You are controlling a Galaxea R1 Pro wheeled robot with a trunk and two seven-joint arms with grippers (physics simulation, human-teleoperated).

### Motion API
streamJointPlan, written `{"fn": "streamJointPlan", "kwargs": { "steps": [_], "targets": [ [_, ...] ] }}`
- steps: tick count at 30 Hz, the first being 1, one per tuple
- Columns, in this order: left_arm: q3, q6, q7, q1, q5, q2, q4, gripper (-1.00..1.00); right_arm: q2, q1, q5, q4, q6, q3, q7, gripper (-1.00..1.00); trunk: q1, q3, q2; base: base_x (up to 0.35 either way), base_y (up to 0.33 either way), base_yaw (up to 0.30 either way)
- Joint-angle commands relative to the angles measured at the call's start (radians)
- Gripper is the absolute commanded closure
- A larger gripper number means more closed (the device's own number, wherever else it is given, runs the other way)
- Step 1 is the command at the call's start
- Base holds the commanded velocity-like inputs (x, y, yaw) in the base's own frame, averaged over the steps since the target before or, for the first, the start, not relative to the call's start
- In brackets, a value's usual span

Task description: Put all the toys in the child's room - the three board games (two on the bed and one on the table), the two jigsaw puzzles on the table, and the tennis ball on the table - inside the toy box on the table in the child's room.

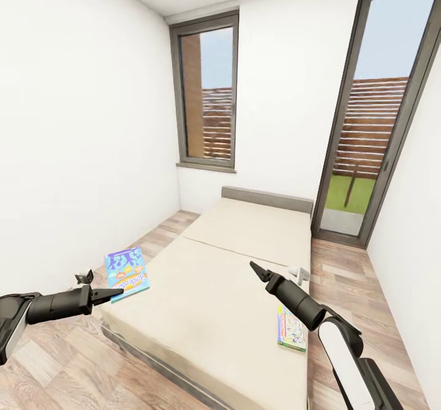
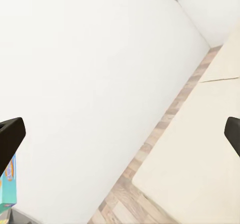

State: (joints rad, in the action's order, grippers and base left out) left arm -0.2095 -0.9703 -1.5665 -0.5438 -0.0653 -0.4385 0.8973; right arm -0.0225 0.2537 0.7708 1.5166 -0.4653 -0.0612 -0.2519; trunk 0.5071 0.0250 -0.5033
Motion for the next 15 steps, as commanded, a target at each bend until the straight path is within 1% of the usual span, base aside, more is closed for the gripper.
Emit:
{"fn": "streamJointPlan", "kwargs": {
  "steps": [1,15],
  "targets": [
    [0.0,-0.01,-0.004,-0.001,0.001,0.0,0.0,1.0,-0.001,0.001,0.005,0.001,-0.003,0.0,0.0,-1.0,-0.003,-0.001,0.005,0.0,0.0,0.0],
    [0.0,-0.01,-0.004,-0.001,0.001,0.0,0.0,1.0,-0.001,0.001,0.005,0.001,-0.001,0.0,0.0,-1.0,-0.057,-0.045,0.103,0.0,0.0,0.0]
  ]
}}
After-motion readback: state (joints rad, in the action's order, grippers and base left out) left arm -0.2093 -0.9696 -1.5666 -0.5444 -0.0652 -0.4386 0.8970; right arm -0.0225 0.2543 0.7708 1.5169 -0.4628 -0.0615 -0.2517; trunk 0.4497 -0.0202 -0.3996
